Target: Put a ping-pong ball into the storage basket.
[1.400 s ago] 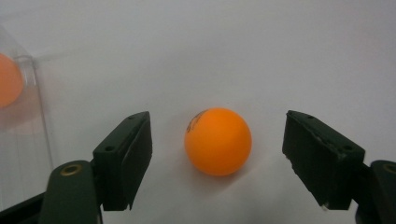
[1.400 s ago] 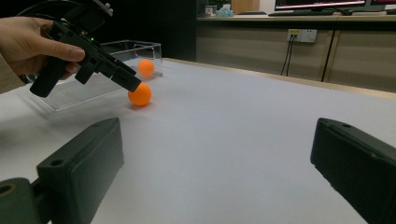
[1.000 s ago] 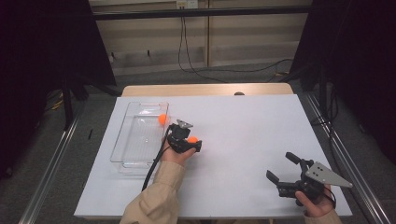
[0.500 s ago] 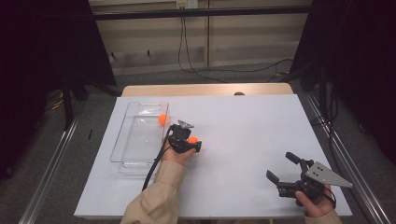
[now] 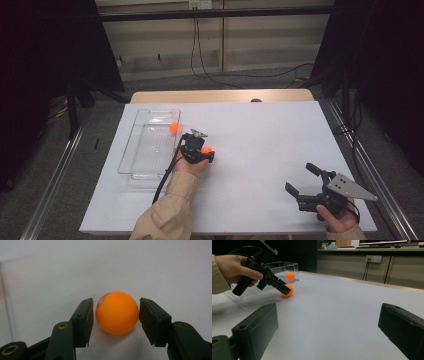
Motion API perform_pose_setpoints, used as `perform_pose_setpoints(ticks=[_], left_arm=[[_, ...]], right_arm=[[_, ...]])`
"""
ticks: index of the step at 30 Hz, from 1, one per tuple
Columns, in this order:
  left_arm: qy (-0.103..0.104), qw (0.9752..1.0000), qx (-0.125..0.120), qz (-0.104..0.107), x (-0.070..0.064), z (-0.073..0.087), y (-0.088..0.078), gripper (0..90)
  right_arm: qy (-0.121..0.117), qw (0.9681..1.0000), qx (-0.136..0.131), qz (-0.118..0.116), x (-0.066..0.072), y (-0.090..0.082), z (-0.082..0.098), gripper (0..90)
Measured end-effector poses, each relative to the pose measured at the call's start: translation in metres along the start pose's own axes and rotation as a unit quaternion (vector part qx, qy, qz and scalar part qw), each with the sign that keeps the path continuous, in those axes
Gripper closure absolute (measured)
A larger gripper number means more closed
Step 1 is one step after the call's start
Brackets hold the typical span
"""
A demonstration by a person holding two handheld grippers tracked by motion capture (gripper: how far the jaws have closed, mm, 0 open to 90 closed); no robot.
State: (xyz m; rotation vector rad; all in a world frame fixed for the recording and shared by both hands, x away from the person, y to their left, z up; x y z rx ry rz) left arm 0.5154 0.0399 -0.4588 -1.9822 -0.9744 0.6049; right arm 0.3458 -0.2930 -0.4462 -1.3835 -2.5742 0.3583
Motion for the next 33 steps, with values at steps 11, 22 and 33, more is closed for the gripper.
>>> perform_pose_setpoints(ticks=[11,22,33], left_arm=[[-0.001,1.0,-0.001,0.006,0.0,-0.0005,0.0022,50.2],[-0.004,1.0,0.004,0.008,0.0001,-0.0001,0.0011,50.9],[-0.014,0.9997,0.004,0.018,0.001,-0.0005,-0.0033,51.0]], right_arm=[[0.002,1.0,0.0,0.001,0.0001,0.0,0.0,2.1],[0.006,1.0,-0.001,0.001,0.0003,-0.0001,-0.0002,2.2],[0.005,1.0,-0.002,0.001,0.0,-0.0003,-0.0004,2.2]])
Point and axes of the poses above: each handheld gripper's, and its own axes: y roughly forward along the jaws, z roughly out of its underside, x roughly to its left, the point moved 3 cm from there along y, roughly forward along the jaws, and after that the axes turned 8 degrees about x, right-handed, at the moved point
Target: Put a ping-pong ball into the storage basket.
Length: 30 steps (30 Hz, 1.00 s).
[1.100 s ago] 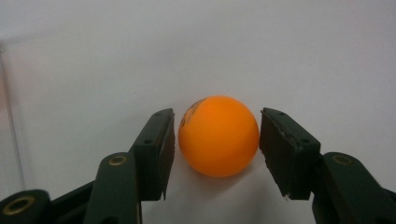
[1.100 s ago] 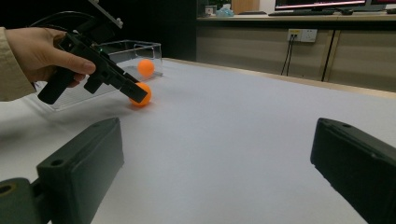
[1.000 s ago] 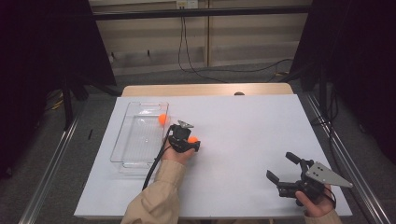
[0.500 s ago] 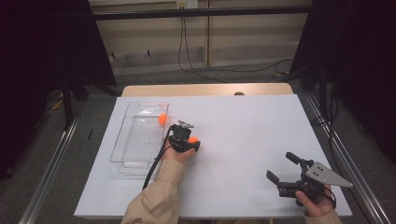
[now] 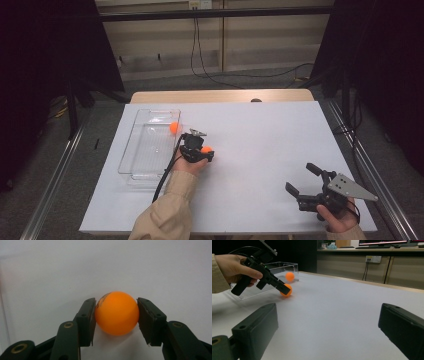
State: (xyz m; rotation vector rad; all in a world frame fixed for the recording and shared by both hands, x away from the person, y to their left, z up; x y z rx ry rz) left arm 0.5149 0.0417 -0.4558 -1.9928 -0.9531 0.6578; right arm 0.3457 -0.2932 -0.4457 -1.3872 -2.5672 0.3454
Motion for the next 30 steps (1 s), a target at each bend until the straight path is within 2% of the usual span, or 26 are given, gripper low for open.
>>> perform_pose_setpoints(ticks=[5,7,8,10,11,12,14,15,17,18,20,22,24,25,30], left_arm=[[0.004,1.0,0.0,0.008,0.0,0.0,-0.004,51.0],[-0.003,0.9999,-0.011,0.011,-0.002,0.0,-0.005,51.0],[0.002,0.9999,-0.004,0.015,-0.001,0.0,-0.007,51.0],[-0.003,0.9998,-0.009,0.019,-0.002,0.0,-0.009,51.0],[-0.001,0.9998,-0.005,0.02,-0.001,0.001,-0.01,51.0],[0.009,0.9997,-0.002,0.023,0.0,0.001,-0.012,51.0],[-0.003,0.9996,-0.009,0.027,-0.002,0.001,-0.013,51.1],[0.005,0.9997,-0.007,0.023,-0.002,0.001,-0.014,51.0],[0.007,0.9994,-0.008,0.032,-0.002,0.001,-0.016,51.0],[0.007,0.9996,-0.012,0.026,-0.002,0.001,-0.017,51.0],[0.012,0.9993,-0.003,0.034,-0.002,0.001,-0.019,51.0],[0.007,0.9992,-0.009,0.038,-0.002,0.001,-0.02,51.0],[0.01,0.9993,-0.009,0.035,-0.002,0.001,-0.022,51.1],[0.013,0.999,-0.008,0.041,-0.002,0.001,-0.023,51.1],[0.009,0.999,-0.015,0.041,-0.004,0.001,-0.025,51.1]], right_arm=[[0.0,1.0,0.0,0.0,0.0,0.0,0.0,2.2],[0.002,1.0,0.0,0.001,0.0,0.0,0.0,2.2],[0.003,1.0,-0.001,0.001,0.0,0.0,0.0,2.2],[-0.001,1.0,0.0,0.001,0.0,0.0,0.0,2.2],[-0.002,1.0,0.001,0.0,0.0,0.0,0.0,2.2],[-0.003,1.0,0.002,-0.001,0.001,0.0,0.0,2.2],[-0.002,1.0,0.002,-0.002,0.001,0.0,0.0,2.2],[-0.004,1.0,0.004,-0.002,0.001,0.0,0.0,2.2],[-0.002,1.0,0.002,-0.001,0.001,0.0,0.0,2.2],[-0.003,1.0,0.002,-0.001,0.001,0.0,0.0,2.1],[-0.004,1.0,0.002,-0.001,0.001,0.0,0.0,2.2],[-0.005,1.0,0.004,-0.002,0.001,0.0,0.0,2.1],[-0.004,1.0,0.004,-0.001,0.001,0.0,0.0,2.1],[-0.005,1.0,0.004,-0.001,0.001,0.0,0.0,2.2],[-0.005,1.0,0.004,-0.001,0.001,0.001,0.0,2.2]])
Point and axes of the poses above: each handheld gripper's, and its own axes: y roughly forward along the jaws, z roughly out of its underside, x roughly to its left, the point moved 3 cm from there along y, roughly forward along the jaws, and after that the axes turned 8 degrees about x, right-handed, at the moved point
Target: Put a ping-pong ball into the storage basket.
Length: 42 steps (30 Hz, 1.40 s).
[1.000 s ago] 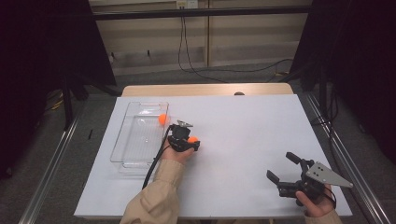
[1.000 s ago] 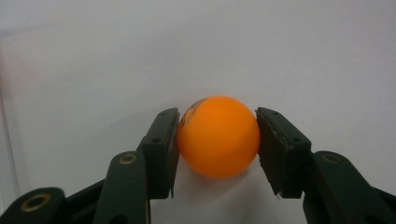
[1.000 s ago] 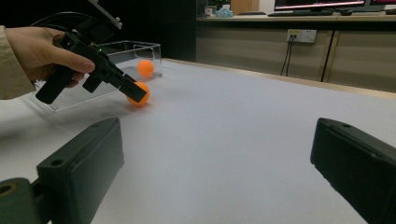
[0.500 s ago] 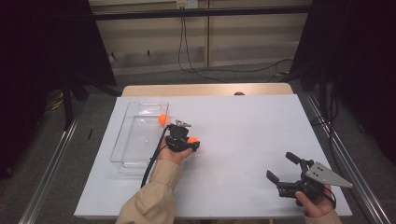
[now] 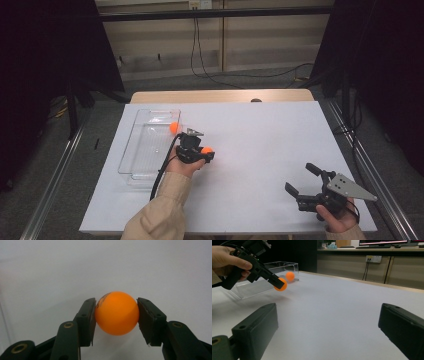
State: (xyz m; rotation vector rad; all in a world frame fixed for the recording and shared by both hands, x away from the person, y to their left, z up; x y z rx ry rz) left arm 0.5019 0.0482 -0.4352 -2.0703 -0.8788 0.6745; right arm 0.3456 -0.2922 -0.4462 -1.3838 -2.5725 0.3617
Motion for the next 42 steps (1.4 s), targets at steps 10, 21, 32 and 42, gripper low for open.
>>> perform_pose_setpoints(ticks=[10,21,32,42], left_arm=[[0.002,1.0,0.001,0.008,0.001,0.0,-0.006,51.0],[0.006,0.9999,0.007,0.005,0.002,-0.001,-0.013,51.1],[0.008,0.9999,0.011,0.008,0.003,-0.002,-0.016,51.1],[0.005,0.9999,0.008,0.006,0.003,-0.004,-0.021,51.1]], right_arm=[[0.002,1.0,-0.001,0.002,0.0,0.001,0.0,2.2],[0.004,1.0,-0.002,0.003,0.0,0.001,0.0,2.2],[0.004,1.0,-0.002,0.003,0.0,0.001,0.0,2.1],[0.001,1.0,0.0,0.004,0.0,0.002,0.0,2.0]])
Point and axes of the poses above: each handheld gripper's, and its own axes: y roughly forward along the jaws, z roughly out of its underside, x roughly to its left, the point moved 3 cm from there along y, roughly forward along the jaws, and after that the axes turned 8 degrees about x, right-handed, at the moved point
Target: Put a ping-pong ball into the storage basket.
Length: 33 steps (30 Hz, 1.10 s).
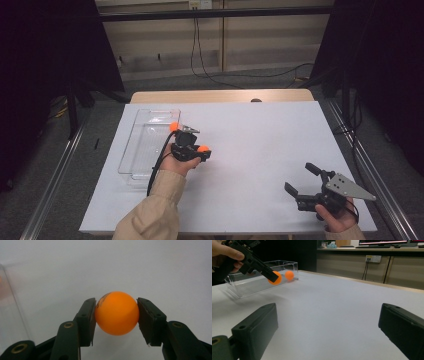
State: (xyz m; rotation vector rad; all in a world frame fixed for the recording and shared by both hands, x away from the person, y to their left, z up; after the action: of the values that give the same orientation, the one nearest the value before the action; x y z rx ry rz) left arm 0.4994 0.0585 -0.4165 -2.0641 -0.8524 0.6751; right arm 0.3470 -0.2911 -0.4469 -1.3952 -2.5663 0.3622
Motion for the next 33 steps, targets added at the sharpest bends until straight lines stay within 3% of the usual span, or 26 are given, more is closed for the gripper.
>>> perform_pose_setpoints(ticks=[6,15,19,20,22,27,28,33], left_arm=[[-0.006,1.0,-0.003,0.002,-0.001,-0.002,-0.002,51.1],[-0.006,0.9998,0.012,0.015,-0.001,-0.002,-0.005,51.1],[-0.006,0.9999,0.007,0.006,-0.001,-0.003,-0.006,51.1],[-0.002,0.9998,0.015,0.015,-0.001,-0.002,-0.007,51.1],[-0.004,0.9999,0.01,0.004,-0.001,-0.002,-0.007,51.1],[-0.004,0.9998,0.015,0.011,-0.001,-0.003,-0.009,51.1],[-0.012,0.9998,0.009,0.015,-0.002,-0.003,-0.008,51.1],[-0.005,0.9998,0.014,0.013,-0.001,-0.003,-0.012,51.1]], right_arm=[[-0.001,1.0,-0.001,0.003,0.0,0.0,0.0,2.0],[0.002,1.0,0.0,0.001,0.0,0.0,0.0,1.9],[0.0,1.0,0.001,0.0,0.0,0.0,0.0,1.9],[0.001,1.0,0.0,0.001,0.0,0.0,0.0,1.9],[0.0,1.0,-0.001,0.002,0.0,0.0,0.0,1.9],[0.0,1.0,-0.001,0.003,0.0,0.0,0.0,1.9],[0.0,1.0,0.001,0.002,0.0,0.0,0.0,1.9],[0.002,1.0,0.0,0.002,0.0,0.0,0.0,1.9]])
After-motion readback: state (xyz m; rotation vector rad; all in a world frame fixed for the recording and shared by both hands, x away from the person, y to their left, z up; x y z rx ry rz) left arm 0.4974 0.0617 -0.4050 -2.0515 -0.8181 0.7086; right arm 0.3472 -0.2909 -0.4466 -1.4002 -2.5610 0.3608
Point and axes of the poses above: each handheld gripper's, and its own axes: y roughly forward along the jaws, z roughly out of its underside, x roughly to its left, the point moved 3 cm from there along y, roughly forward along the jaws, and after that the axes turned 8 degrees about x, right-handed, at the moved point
